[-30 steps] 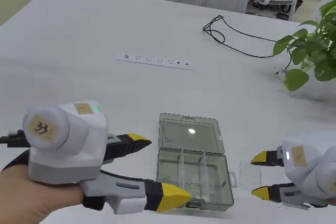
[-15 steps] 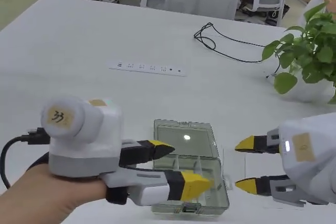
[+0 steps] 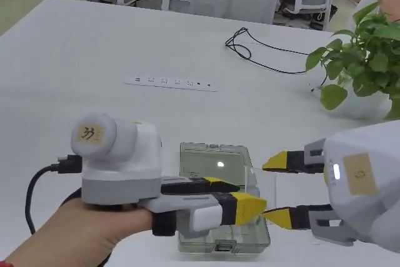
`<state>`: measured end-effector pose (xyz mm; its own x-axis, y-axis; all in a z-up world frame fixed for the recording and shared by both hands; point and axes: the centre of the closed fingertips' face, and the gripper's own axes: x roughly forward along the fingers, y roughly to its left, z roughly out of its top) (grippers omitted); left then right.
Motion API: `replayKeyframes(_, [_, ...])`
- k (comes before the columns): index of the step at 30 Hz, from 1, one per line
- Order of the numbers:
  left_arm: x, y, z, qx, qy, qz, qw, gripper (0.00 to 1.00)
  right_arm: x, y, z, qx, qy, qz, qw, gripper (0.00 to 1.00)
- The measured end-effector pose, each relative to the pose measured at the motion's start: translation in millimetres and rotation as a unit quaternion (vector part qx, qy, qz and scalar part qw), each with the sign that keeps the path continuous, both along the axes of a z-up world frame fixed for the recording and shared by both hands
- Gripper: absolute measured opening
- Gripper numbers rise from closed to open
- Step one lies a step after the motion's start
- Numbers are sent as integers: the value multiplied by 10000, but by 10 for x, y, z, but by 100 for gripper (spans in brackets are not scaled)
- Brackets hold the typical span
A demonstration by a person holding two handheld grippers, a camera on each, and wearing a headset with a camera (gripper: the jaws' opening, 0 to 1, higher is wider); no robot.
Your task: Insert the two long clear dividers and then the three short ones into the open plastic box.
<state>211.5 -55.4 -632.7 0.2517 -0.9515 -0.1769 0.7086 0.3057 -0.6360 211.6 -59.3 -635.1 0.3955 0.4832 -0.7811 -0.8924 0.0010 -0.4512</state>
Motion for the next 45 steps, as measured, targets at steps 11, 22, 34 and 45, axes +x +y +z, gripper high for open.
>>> replayKeyframes(11, [-3,-16,-10,-264,385,43,9989,13,-59,83,38,1,-39,138,9999,32])
replayKeyframes(22, [-13,-17,9,-376,395,12,9985,0,-57,93,24,-55,-48,181,9998,33])
replayKeyframes(34, [-23,-6,12,-459,529,33,9975,0,-62,106,22,-50,-78,207,9997,33])
replayKeyframes(45, [-24,11,-19,-240,237,1,9994,0,-58,130,89,272,134,97,9995,33])
